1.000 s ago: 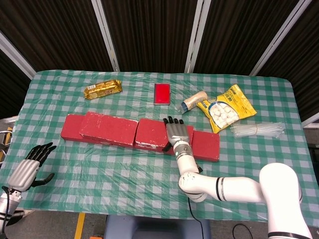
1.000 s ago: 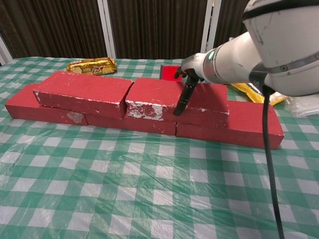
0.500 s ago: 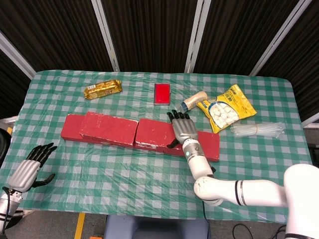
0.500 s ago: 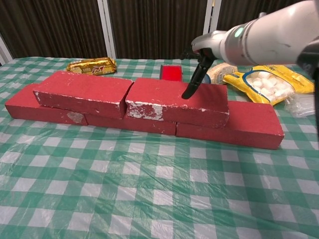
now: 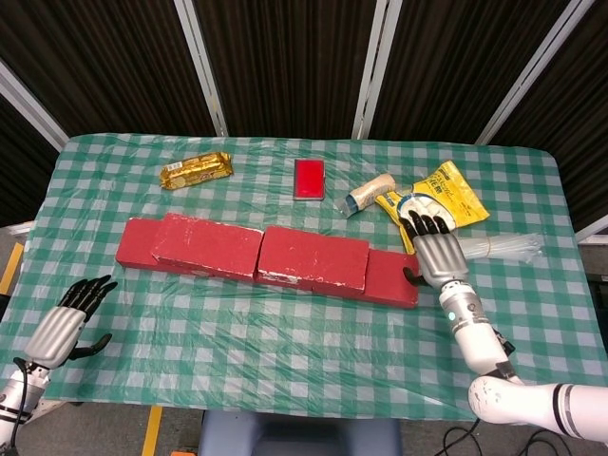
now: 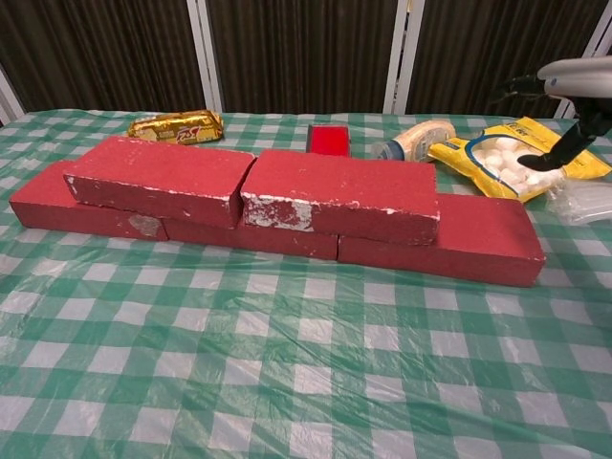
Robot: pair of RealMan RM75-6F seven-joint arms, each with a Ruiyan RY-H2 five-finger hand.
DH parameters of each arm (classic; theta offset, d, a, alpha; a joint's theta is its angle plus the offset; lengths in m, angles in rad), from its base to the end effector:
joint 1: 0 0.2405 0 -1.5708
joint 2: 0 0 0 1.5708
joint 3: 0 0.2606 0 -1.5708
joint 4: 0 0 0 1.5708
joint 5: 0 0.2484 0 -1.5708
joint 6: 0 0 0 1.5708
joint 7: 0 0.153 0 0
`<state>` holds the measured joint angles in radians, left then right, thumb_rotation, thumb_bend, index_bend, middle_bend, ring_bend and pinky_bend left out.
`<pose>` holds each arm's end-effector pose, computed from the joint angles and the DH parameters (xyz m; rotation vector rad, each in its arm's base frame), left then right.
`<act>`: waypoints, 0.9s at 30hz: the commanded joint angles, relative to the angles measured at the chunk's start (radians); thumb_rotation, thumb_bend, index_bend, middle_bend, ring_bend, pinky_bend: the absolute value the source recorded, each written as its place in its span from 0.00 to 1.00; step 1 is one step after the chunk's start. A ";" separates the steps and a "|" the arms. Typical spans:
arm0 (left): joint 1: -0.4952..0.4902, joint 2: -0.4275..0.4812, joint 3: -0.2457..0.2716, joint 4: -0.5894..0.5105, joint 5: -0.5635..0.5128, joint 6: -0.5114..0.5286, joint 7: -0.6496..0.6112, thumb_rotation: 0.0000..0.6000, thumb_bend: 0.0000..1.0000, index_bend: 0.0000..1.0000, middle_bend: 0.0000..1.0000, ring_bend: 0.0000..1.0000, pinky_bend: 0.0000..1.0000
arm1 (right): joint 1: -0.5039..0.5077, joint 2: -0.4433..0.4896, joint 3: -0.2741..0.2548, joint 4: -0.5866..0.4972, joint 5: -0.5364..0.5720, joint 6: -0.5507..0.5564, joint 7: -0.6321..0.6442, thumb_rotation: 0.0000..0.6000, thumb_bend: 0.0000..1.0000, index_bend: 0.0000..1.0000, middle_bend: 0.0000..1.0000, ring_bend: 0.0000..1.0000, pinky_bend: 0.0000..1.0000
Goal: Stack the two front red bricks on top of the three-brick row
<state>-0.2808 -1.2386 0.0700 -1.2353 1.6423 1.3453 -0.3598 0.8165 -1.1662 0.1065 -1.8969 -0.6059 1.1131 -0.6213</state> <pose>-0.3640 0.2397 0.0878 -1.6993 -1.0051 -0.9564 -0.1726 -0.3493 0.0463 1.6735 -1.0058 0.5971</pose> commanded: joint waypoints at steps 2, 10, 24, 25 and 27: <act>-0.001 -0.001 0.001 0.001 0.000 -0.002 0.000 1.00 0.35 0.00 0.00 0.00 0.00 | 0.002 -0.020 -0.023 0.048 0.019 -0.054 -0.005 0.88 0.59 0.18 0.00 0.00 0.00; 0.003 0.003 0.001 0.004 -0.007 0.000 -0.007 1.00 0.35 0.00 0.00 0.00 0.00 | 0.032 -0.083 -0.038 0.092 0.060 -0.079 -0.056 0.73 0.65 0.22 0.00 0.00 0.00; 0.003 0.003 -0.001 0.009 -0.011 -0.004 -0.014 1.00 0.36 0.00 0.00 0.00 0.00 | 0.065 -0.129 -0.048 0.102 0.105 -0.109 -0.083 0.67 0.68 0.22 0.00 0.00 0.00; 0.002 0.003 -0.001 0.009 -0.012 -0.004 -0.015 1.00 0.36 0.00 0.00 0.00 0.00 | 0.069 -0.132 -0.049 0.103 0.111 -0.111 -0.086 0.67 0.68 0.22 0.00 0.00 0.00; 0.001 0.003 -0.002 0.009 -0.012 -0.007 -0.017 1.00 0.36 0.00 0.00 0.00 0.00 | 0.077 -0.142 -0.047 0.103 0.119 -0.126 -0.083 0.67 0.68 0.22 0.00 0.00 0.00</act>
<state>-0.2800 -1.2359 0.0684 -1.2259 1.6300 1.3383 -0.3763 0.8883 -1.3026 0.0589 -1.7950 -0.4923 0.9936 -0.7050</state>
